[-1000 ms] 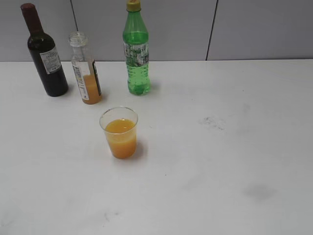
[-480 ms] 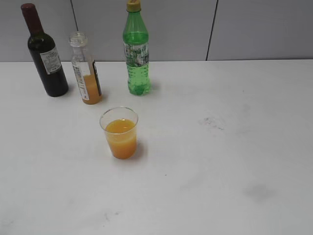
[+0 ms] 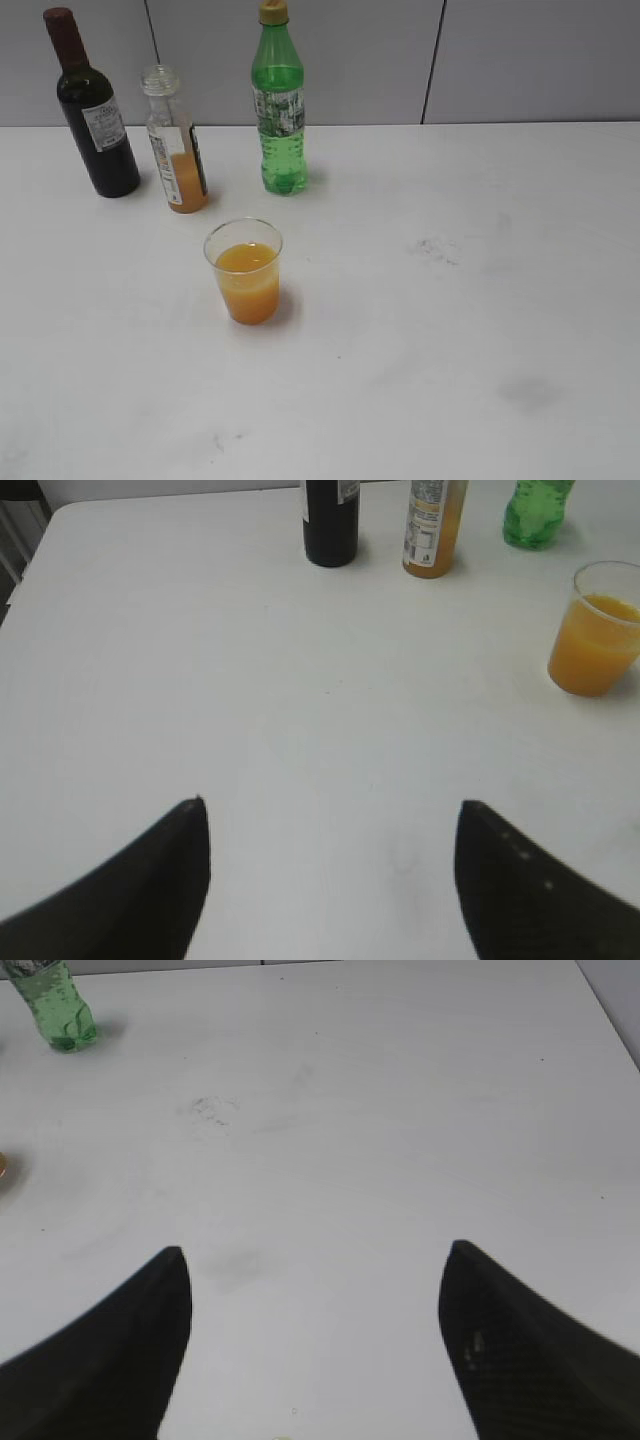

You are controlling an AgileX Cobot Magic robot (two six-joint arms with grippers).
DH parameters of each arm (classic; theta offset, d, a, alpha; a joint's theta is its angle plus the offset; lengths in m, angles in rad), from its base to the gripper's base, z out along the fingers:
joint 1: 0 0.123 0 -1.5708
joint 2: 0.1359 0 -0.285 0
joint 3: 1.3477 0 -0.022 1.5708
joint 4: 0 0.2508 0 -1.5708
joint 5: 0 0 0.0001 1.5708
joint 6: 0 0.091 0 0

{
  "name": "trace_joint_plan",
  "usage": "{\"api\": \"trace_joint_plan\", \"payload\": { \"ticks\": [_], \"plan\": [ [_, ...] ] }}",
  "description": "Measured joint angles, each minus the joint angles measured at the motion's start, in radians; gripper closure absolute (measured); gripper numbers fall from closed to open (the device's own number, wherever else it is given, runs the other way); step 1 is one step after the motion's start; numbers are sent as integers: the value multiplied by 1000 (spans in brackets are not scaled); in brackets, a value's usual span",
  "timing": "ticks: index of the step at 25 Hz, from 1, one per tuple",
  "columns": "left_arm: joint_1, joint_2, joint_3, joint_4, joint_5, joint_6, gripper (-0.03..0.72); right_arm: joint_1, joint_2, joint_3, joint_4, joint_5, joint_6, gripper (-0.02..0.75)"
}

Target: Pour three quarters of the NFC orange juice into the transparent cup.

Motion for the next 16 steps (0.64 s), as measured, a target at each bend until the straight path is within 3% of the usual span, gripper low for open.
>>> {"api": "trace_joint_plan", "payload": {
  "ticks": [6,16],
  "plan": [
    [58,0,0,0,-1,0,104,0,0,0,0,0,0,147],
    [64,0,0,0,-2,0,104,0,0,0,0,0,0,147]
  ]
}}
